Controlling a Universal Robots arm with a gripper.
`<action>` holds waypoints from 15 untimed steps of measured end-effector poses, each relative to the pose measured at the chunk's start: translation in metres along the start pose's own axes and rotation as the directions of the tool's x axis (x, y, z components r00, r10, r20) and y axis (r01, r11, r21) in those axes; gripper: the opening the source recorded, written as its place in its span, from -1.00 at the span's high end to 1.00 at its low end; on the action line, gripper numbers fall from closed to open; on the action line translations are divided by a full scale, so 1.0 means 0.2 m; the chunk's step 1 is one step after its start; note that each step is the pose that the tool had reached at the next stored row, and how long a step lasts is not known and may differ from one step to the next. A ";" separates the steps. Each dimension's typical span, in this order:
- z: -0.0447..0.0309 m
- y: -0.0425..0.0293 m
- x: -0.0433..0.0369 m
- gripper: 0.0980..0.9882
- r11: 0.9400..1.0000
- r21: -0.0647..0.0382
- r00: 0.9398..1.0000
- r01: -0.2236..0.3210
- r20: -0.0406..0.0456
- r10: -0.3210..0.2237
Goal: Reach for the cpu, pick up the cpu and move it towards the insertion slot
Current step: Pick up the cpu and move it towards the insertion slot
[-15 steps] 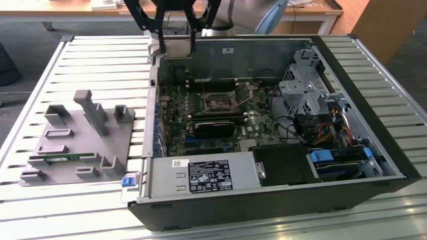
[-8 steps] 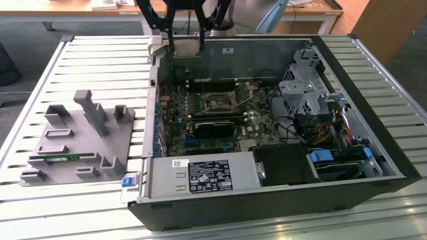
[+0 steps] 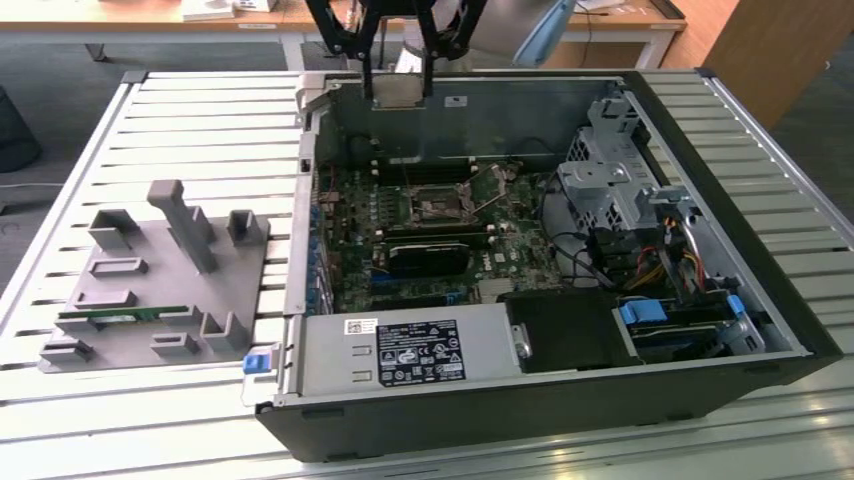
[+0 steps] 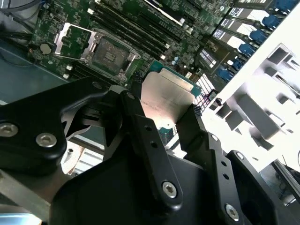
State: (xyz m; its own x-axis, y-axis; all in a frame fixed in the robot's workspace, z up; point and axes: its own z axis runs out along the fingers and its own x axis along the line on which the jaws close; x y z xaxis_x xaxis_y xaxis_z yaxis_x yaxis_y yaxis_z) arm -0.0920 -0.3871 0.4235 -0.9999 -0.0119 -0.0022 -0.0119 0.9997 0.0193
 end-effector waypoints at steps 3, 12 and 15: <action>0.001 0.020 -0.044 0.00 1.000 0.000 1.000 0.000 0.000 0.000; 0.005 0.077 -0.149 0.00 1.000 0.000 1.000 0.000 0.000 0.000; 0.007 0.103 -0.173 0.00 1.000 0.000 1.000 0.000 0.000 0.000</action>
State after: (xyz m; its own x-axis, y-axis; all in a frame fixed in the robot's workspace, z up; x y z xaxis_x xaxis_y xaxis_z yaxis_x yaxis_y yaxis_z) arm -0.0577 -0.3661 0.4226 -0.9999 -0.0120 -0.0023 -0.0120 0.9997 0.0194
